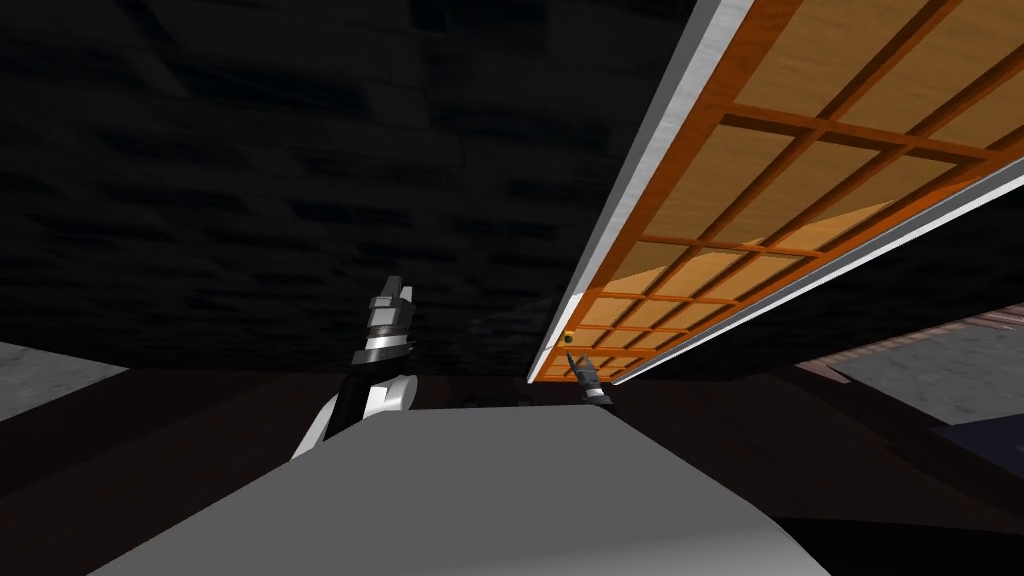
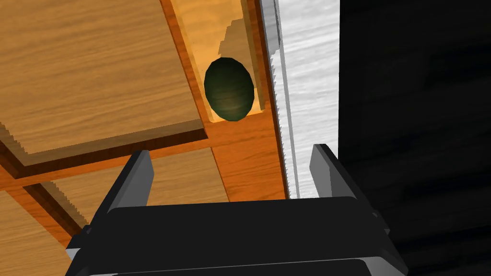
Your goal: Pull the door open
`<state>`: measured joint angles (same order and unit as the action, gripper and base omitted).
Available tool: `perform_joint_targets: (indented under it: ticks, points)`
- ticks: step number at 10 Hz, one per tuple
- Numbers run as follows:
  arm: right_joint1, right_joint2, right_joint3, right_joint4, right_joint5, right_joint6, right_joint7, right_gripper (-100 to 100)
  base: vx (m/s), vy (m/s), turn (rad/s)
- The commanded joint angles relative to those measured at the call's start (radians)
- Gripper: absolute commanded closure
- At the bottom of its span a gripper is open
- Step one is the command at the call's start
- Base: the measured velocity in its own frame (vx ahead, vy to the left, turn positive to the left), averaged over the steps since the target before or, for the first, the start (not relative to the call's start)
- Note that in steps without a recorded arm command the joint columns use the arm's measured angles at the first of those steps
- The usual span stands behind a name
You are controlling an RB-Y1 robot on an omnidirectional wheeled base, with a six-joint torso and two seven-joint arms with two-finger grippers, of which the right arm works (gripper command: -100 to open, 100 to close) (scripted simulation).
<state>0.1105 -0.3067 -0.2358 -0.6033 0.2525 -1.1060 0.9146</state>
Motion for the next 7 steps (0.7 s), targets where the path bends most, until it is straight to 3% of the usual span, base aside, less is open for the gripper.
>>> perform_joint_targets:
  ticks: [1, 6, 7]
  points:
    - [0.022, -0.008, -0.009, -0.001, 0.013, -0.022, 0.050, -100, -0.036, 0.053, -0.050]
    - [0.065, -0.027, -0.027, -0.003, 0.042, -0.060, 0.156, -100, -0.027, 0.037, -0.044]
    - [0.065, -0.024, -0.025, -0.015, 0.039, -0.049, 0.141, -100, -0.008, 0.014, -0.010]
